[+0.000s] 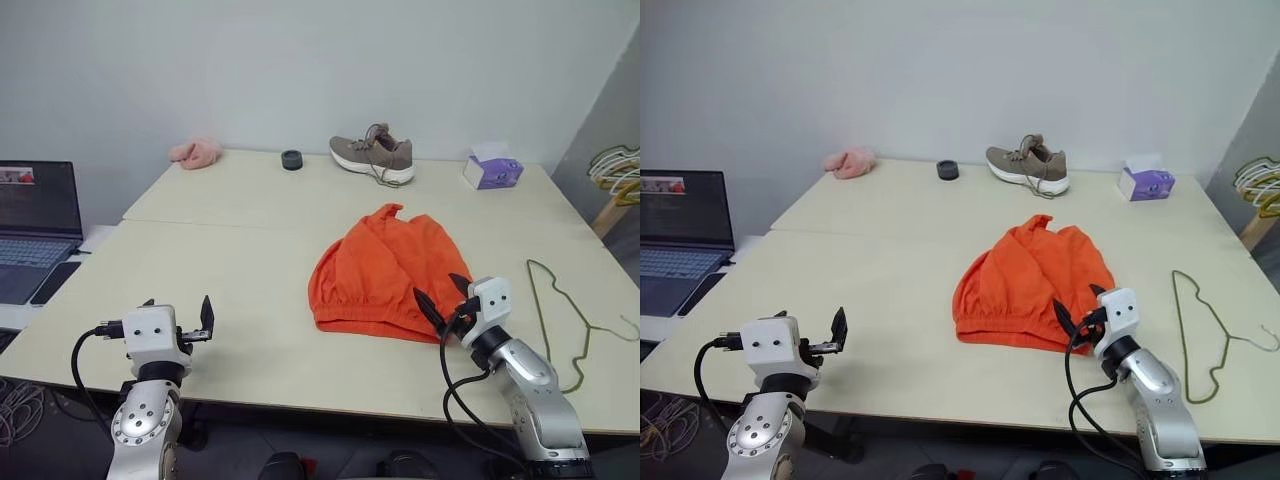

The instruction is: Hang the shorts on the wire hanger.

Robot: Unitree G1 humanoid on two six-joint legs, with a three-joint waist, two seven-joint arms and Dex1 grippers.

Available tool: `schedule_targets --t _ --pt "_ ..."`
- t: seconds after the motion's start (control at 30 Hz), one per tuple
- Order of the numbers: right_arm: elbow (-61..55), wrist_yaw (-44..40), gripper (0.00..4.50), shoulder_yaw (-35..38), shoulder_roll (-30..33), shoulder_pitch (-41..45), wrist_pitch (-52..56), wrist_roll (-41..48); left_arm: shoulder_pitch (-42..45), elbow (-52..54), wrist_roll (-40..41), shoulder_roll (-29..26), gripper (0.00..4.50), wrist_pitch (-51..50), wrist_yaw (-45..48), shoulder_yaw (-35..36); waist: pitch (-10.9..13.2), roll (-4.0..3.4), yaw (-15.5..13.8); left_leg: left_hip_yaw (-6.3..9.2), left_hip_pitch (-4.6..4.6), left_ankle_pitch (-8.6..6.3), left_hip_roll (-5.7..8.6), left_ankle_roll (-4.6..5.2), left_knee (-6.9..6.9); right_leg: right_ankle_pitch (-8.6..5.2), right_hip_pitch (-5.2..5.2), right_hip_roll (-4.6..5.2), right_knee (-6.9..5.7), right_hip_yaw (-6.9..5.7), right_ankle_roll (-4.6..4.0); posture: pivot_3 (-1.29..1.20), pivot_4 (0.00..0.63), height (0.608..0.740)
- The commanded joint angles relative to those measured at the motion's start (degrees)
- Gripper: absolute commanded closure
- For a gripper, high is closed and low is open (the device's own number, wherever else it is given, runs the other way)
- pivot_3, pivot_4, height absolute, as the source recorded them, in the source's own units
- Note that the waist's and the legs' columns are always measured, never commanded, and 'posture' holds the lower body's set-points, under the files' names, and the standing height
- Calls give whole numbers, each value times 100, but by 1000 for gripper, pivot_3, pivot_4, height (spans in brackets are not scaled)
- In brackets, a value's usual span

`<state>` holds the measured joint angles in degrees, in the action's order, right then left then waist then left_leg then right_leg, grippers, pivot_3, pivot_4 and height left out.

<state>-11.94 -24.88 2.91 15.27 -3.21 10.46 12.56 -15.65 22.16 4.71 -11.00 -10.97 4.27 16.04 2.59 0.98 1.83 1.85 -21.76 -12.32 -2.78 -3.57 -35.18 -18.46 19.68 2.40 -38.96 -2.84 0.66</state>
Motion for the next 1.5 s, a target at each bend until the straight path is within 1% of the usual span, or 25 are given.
schedule_targets --t 0.03,0.23,1.07,1.2,1.47,1.5 --pt "-76 1 46 14 19 67 -123 11 103 222 -30 -57 0 66 -6 19 0 0 1 -7 0 0 -1 0 0 0 2 0 0 6 0 -48 0 740" --pt "-102 -50 46 9 35 41 -121 41 156 178 -26 -92 0 164 76 0 -4 5 5 -60 0 -1 0 -1 0 10 30 0 0 64 17 -56 0 740" --pt "-282 -41 46 25 35 -101 9 142 261 290 -34 -113 0 -1 260 -116 -7 10 16 -105 1 -4 -6 -2 1 15 59 -14 -1 107 24 -75 0 740" --pt "-271 -36 46 -8 24 -90 24 123 298 328 -44 -127 0 -64 253 -139 -11 16 18 -144 2 -5 -10 -2 4 20 72 -30 -7 179 29 -74 0 740" --pt "-269 -40 46 -27 4 -97 29 146 355 326 -39 -166 0 -97 308 -146 -20 30 60 -178 4 -6 -4 -4 4 32 75 -29 0 219 50 -79 0 740" --pt "-269 -39 46 -27 2 -97 27 147 367 315 -37 -175 0 -95 312 -147 -21 32 60 -194 7 -6 -7 -4 3 33 89 -31 -4 229 51 -79 0 740"
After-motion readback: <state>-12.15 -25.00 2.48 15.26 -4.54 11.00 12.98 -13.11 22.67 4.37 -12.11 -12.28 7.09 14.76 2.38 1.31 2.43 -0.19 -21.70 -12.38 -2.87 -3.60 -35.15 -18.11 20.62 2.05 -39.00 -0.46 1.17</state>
